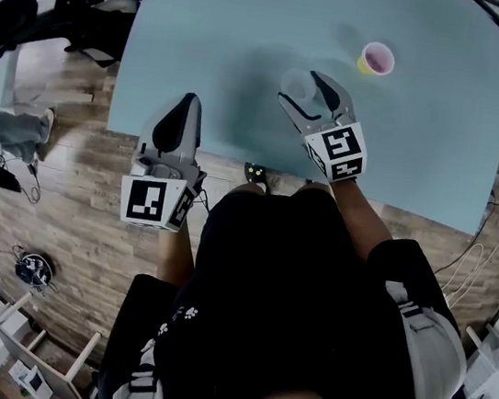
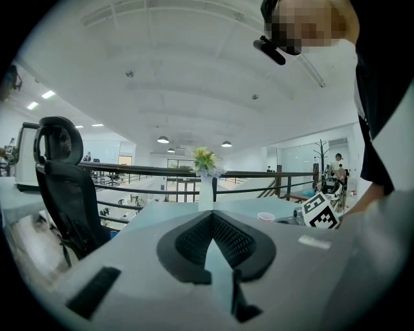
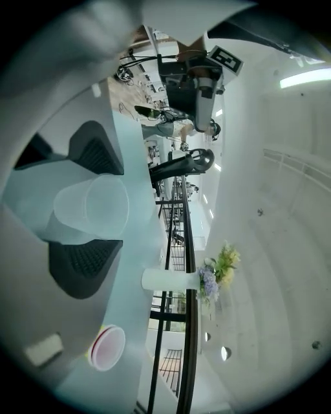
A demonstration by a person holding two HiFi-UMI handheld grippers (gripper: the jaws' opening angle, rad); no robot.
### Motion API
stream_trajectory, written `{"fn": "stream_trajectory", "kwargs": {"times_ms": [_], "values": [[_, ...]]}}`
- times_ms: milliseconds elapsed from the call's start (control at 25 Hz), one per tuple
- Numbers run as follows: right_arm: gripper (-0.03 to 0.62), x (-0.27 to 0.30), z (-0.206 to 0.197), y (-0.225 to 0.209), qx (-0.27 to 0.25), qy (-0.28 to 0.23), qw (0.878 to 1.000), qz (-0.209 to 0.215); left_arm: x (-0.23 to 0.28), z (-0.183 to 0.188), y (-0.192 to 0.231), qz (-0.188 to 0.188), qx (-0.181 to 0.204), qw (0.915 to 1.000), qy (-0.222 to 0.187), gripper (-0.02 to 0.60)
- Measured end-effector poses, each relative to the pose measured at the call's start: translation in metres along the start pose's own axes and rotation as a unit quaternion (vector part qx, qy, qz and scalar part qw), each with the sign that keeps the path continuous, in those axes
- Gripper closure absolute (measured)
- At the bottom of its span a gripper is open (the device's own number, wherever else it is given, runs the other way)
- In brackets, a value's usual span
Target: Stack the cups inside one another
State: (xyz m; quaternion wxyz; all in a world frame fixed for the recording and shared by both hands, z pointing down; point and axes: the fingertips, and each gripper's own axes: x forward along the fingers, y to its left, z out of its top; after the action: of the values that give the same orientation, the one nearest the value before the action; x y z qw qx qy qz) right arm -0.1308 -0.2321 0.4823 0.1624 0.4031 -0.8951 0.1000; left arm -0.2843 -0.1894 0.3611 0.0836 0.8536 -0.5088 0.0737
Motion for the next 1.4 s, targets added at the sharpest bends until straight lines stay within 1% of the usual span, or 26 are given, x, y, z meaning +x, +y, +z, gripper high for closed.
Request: {"fn": "stream_trajectory", "kwargs": {"times_ms": [320, 520, 680, 800, 1040, 1160, 1400], "values": [[0.276, -0.04, 0.024, -0.076, 0.024, -0.037, 0.997, -0.065, 0.025, 0.007, -0.024, -0.012, -0.008, 0.9999, -0.008, 0.589], [0.278, -0.065, 0.039, -0.12, 0.031, -0.063, 0.992, -0.106, 0.039, 0.009, -0.037, -0.016, -0.007, 0.9998, -0.005, 0.589], [0.278, -0.081, 0.052, -0.149, 0.034, -0.084, 0.987, -0.131, 0.047, 0.007, -0.044, -0.015, -0.012, 0.9998, 0.002, 0.589], [0.278, -0.088, 0.061, -0.161, 0.038, -0.097, 0.985, -0.136, 0.052, 0.01, -0.047, -0.014, -0.011, 0.9998, -0.002, 0.589], [0.278, -0.092, 0.064, -0.18, 0.03, -0.098, 0.984, -0.149, 0.059, 0.01, -0.051, -0.011, -0.011, 0.9999, -0.001, 0.589], [0.278, -0.092, 0.055, -0.186, 0.03, -0.084, 0.984, -0.155, 0.058, 0.008, -0.049, -0.002, -0.014, 0.9999, 0.006, 0.589], [0.278, -0.085, 0.042, -0.195, 0.032, -0.065, 0.985, -0.155, 0.058, 0.011, -0.049, 0.011, -0.014, 0.9998, 0.005, 0.589]]}}
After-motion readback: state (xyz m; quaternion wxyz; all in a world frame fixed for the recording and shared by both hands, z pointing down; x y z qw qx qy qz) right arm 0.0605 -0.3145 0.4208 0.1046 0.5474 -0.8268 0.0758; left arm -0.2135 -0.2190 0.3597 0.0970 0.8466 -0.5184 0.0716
